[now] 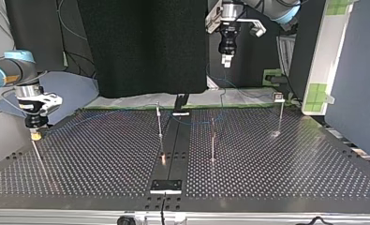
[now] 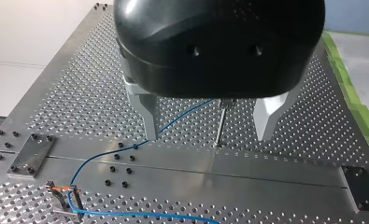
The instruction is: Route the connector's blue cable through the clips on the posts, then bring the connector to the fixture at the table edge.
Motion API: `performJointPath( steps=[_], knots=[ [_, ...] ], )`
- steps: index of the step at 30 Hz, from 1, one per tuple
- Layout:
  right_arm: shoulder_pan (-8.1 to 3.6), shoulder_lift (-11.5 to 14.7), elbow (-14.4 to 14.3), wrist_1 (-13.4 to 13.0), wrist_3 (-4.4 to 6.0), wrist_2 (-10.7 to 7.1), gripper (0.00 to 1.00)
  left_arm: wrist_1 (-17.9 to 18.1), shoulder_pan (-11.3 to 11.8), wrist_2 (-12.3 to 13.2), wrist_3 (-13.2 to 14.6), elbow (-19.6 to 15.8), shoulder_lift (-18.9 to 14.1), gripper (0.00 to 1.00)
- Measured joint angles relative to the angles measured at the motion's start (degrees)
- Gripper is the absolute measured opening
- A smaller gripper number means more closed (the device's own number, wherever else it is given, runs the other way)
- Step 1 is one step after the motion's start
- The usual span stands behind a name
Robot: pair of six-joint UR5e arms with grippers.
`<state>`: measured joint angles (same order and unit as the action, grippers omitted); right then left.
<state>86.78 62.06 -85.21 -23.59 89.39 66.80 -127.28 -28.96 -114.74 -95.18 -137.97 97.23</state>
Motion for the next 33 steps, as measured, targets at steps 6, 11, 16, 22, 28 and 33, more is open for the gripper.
performJointPath(
  steps=[6, 11, 16, 22, 28, 33],
  knots=[
    [0.02, 0.0, 0.0, 0.04, 0.39, 0.0, 1.0, 0.0, 0.01, 0.0, -0.01, 0.0, 0.0, 1.0],
    [0.01, -0.01, -0.01, 0.1, 0.62, 0.0, 1.0, 0.0, 0.02, 0.0, -0.02, 0.0, 0.0, 1.0],
    [-0.02, 0.01, -0.01, 0.05, 0.7, 0.0, 1.0, -0.01, 0.02, 0.01, -0.02, 0.0, 0.0, 1.0],
    [-0.14, 0.01, -0.01, -0.4, 0.72, 0.08, 1.0, -0.07, 0.01, -0.08, -0.03, 0.0, 0.0, 1.0],
    [-0.21, 0.0, -0.01, -0.51, 0.79, 0.22, 1.0, -0.09, 0.01, -0.52, 0.0, 0.0, 0.0, 1.0],
    [-0.24, 0.0, -0.01, -0.4, 0.78, 0.67, 1.0, -0.13, 0.02, -0.58, 0.0, -0.01, 0.0, 1.0]
  ],
)
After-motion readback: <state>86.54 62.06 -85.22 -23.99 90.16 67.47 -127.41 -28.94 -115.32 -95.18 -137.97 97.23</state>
